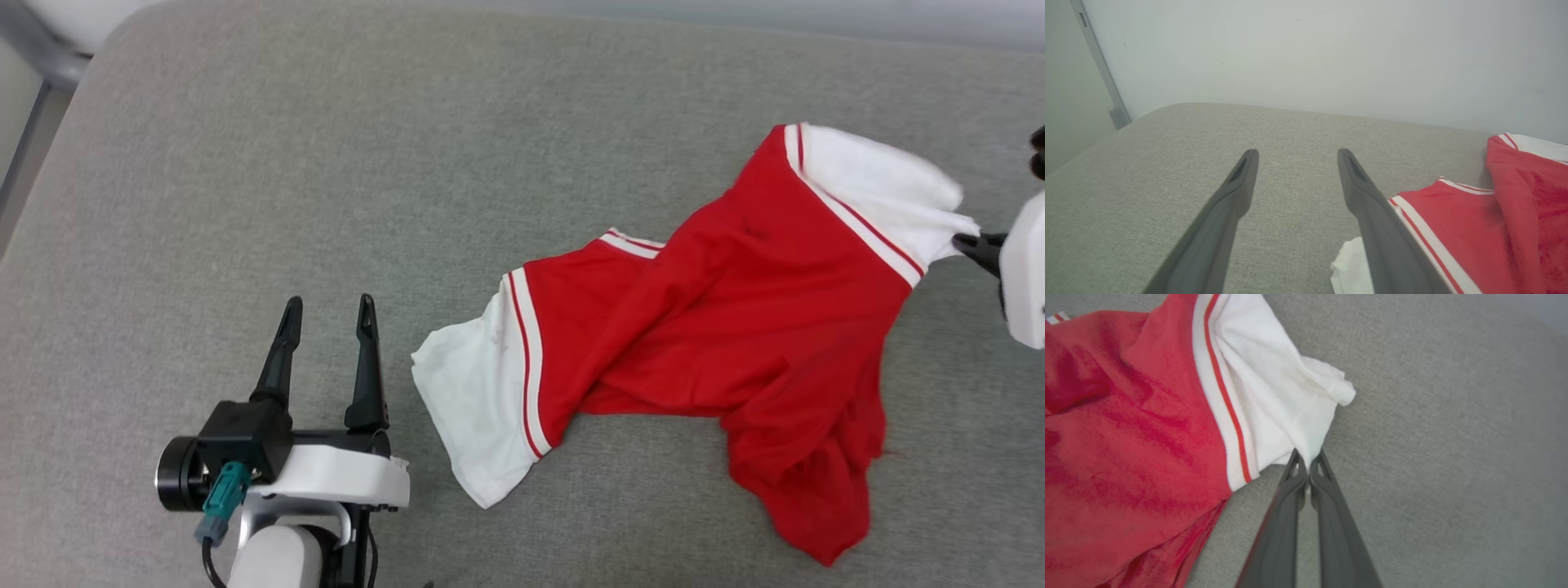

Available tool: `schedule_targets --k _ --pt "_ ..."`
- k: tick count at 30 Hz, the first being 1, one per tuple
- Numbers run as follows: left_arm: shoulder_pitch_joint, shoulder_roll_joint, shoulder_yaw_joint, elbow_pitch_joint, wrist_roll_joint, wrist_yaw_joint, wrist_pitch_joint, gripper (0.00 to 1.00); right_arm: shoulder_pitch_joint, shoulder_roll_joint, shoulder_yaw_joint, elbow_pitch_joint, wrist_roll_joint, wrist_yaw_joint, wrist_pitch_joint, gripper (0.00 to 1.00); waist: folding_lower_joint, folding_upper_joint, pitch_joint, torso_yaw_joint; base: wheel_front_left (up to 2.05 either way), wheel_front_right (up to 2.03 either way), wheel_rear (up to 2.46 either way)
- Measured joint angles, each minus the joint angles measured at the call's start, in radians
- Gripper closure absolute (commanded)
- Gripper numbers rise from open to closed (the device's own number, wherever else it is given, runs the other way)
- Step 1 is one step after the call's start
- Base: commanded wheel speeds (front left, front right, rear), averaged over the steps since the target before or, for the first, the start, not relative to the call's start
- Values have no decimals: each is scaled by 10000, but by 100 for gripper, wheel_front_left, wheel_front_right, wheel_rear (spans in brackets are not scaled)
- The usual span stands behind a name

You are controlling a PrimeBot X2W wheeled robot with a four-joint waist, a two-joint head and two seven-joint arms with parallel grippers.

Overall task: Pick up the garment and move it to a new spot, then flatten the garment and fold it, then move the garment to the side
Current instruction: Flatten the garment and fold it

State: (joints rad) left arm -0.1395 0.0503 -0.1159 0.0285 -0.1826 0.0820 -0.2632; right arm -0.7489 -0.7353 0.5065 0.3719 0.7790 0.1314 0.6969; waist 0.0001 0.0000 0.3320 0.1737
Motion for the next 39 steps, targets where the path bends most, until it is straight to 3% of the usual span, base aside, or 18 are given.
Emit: schedule_targets --k 8,13,16,19,25,26,27,28,33,39 --pt "373 2 159 21 23 8 2 0 1618 -1139 -844 -1499 704 0 -589 100 0 0 -604 -713 0 0 0" --pt "498 2 234 25 23 -2 0 0 3461 -1267 -1893 -1603 926 0 -779 100 -1 0 -736 -1007 0 0 0" --pt "515 2 267 31 25 -35 2 0 4626 -976 -2297 -1653 786 -2 -882 100 0 0 -758 -1056 0 0 0" --pt "523 2 357 61 56 -121 0 0 5560 -146 -2552 -1751 815 -4 -1032 100 -1 0 -783 -1057 0 0 0" --pt "453 0 533 155 355 -303 2 0 6636 740 -2803 -1818 527 -6 -1283 100 -1 0 -945 -1030 0 0 0" --pt "379 2 596 171 433 -387 2 0 6720 836 -2819 -1818 433 -6 -1398 93 -1 0 -982 -1041 0 0 0" --pt "291 13 637 184 527 -468 2 0 6777 926 -2899 -1818 328 -6 -1582 31 -1 0 -1026 -1049 0 0 0" --pt "231 31 683 213 604 -564 2 0 6787 1037 -3007 -1820 245 -6 -1810 0 -1 0 -1079 -1061 0 0 0" --pt "-225 487 905 311 880 -1078 2 0 6897 1210 -3452 -2219 -675 -4 -3221 0 -1 0 -1396 -1204 0 0 0" --pt "-1196 1308 775 644 1003 -1710 0 0 7134 1812 -4840 -3081 -1862 -6 -4838 0 -2 0 -1656 -1462 0 0 0"
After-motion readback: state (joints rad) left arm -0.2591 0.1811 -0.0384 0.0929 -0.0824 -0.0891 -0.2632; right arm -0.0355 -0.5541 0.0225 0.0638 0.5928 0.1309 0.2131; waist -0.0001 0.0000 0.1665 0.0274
